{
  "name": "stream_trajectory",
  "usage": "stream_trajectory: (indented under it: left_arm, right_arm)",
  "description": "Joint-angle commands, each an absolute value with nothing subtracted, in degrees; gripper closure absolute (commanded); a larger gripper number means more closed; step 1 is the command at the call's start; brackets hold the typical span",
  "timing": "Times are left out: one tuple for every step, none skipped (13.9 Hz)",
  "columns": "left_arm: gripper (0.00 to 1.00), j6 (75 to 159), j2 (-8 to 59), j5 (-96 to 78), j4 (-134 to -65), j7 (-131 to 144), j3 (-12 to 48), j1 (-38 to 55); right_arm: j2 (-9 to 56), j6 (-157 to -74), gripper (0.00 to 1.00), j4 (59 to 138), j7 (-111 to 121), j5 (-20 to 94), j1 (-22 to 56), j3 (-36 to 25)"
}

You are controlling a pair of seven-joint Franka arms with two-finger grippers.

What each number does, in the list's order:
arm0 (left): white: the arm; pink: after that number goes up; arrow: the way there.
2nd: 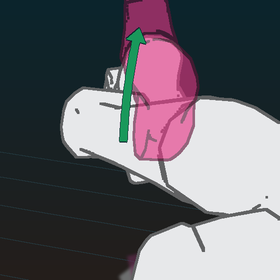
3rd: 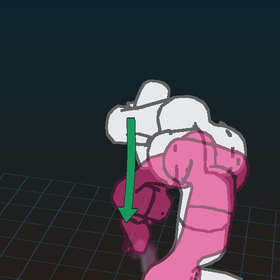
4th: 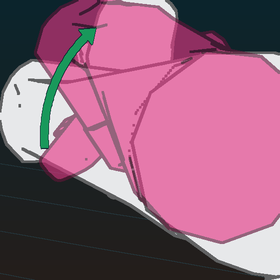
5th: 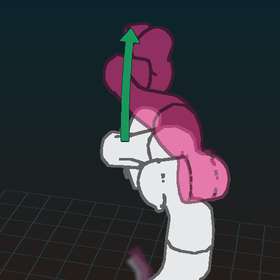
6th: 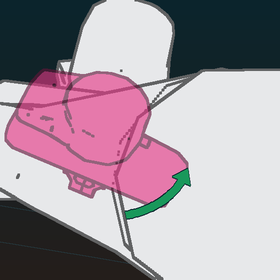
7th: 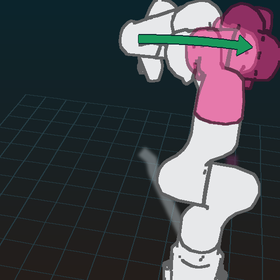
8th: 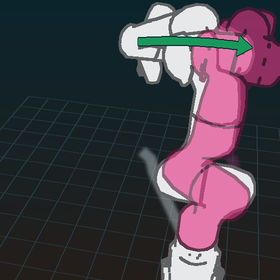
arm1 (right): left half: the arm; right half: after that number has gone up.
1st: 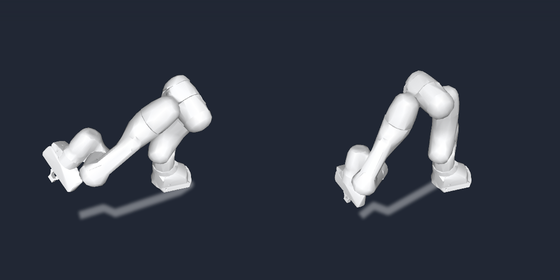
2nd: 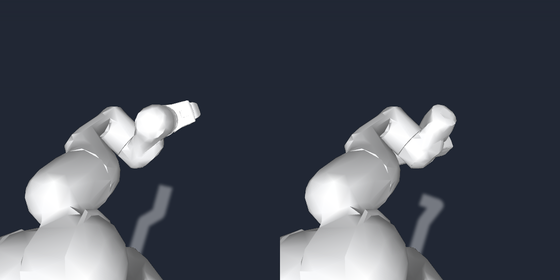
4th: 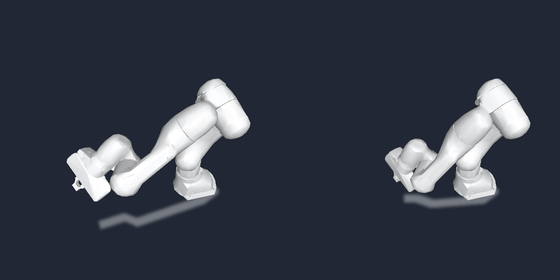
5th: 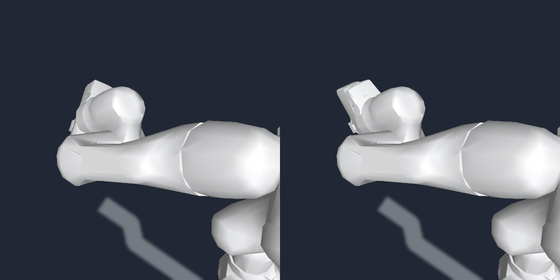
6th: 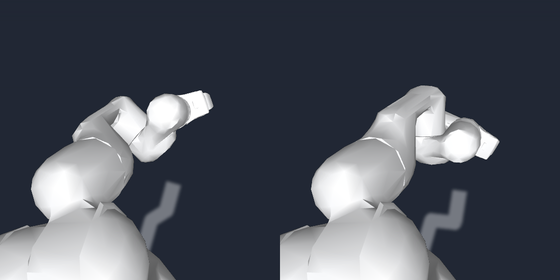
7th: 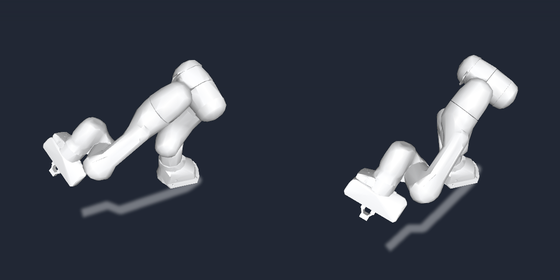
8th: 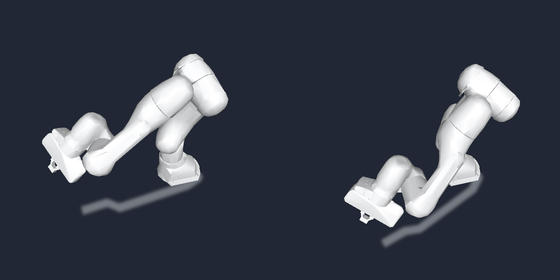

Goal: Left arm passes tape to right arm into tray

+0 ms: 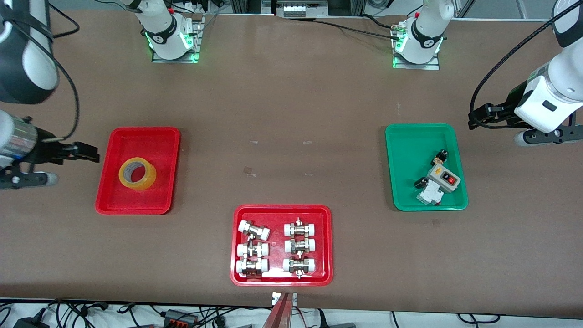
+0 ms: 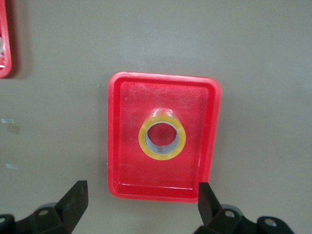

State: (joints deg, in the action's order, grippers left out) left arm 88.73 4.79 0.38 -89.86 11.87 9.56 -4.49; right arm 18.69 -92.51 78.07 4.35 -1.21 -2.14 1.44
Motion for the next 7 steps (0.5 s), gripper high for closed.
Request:
stream_trajectory:
  left_arm:
    - [0.0, 87.98, 4.22, -0.18, -89.65, 11.43, 9.76, -5.01]
    - [0.0, 87.98, 4.22, -0.18, -89.65, 11.51, 9.76, -5.01]
    - [0.0, 87.98, 4.22, -0.18, -89.65, 11.51, 9.76, -5.01]
    - [0.0, 87.89, 4.22, -0.18, -89.65, 11.51, 9.76, -5.01]
    - [0.0, 87.89, 4.22, -0.18, -89.65, 11.51, 9.76, -5.01]
    - [0.0, 87.89, 4.22, -0.18, -89.65, 11.51, 9.76, -5.01]
    - [0.0, 87.89, 4.22, -0.18, -89.65, 11.51, 9.76, -5.01]
  right_arm:
    - [19.52, -89.39, 0.0, 72.87, 3.52, -1.4, -3.16, 1.41]
    - [18.9, -89.38, 0.0, 72.86, 2.56, -1.23, -3.16, 1.41]
    - [18.46, -89.47, 0.0, 72.86, 2.46, -1.23, -3.25, 1.41]
    - [18.11, -89.99, 0.0, 72.86, 2.46, -1.32, -3.16, 1.41]
    - [17.58, -90.26, 0.0, 72.95, 2.46, -1.41, -3.16, 1.49]
    - [16.71, -91.57, 0.0, 74.25, 2.46, -1.41, -3.34, 1.41]
    - [14.44, -94.8, 0.0, 77.66, 2.46, -1.67, -3.17, 1.15]
